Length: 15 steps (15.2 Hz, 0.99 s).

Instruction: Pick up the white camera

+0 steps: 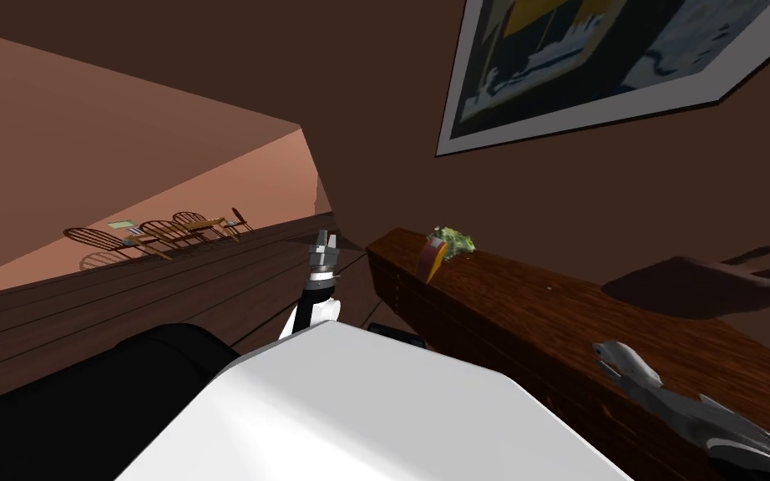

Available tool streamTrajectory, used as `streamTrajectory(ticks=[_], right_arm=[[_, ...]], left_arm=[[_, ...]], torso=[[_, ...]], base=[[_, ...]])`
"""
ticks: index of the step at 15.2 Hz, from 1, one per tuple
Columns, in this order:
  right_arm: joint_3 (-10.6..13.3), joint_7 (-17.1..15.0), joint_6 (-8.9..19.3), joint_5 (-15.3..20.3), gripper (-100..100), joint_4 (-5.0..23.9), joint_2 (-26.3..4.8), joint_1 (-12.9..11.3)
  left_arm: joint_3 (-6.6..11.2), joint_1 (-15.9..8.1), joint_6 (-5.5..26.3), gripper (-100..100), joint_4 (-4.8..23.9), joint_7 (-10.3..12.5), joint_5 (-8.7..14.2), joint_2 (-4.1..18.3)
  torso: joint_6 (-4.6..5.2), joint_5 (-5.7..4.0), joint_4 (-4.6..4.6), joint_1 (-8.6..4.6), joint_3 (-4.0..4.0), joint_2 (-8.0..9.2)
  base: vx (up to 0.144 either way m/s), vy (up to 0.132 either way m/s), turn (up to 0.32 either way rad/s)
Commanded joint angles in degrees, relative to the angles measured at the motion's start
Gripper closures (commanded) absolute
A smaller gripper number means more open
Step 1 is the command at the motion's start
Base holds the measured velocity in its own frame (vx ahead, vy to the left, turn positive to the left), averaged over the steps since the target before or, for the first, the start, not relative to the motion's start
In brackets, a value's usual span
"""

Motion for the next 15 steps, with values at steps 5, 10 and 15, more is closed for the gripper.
streamTrajectory(ticks=[5,10,15], right_arm=[[-0.6,3.6,4.0,2.6,-100,3.3,-3.9,2.5],[1.9,0.7,3.4,2.9,-100,6.9,-4.9,-1.4],[5.5,-2.4,3.0,3.8,-100,13.1,-6.7,-6.7]], left_arm=[[0.0,0.0,0.0,0,0.0,0.0,0.0,0.0],[0.01,0.0,0.0,0,0.0,0.0,0.0,0.0],[0.01,0.0,0.0,0,0.0,0.0,0.0,0.0]], torso=[[0.01,-0.04,0.02,-0.17,0.06,0.11],[0.01,-0.16,0.15,-0.66,0.41,0.74],[0.04,-0.19,0.21,-0.73,0.54,0.95]], base=[[0.107,0.119,0.064],[-0.032,0.018,0.071],[-0.08,-0.001,0.076]])
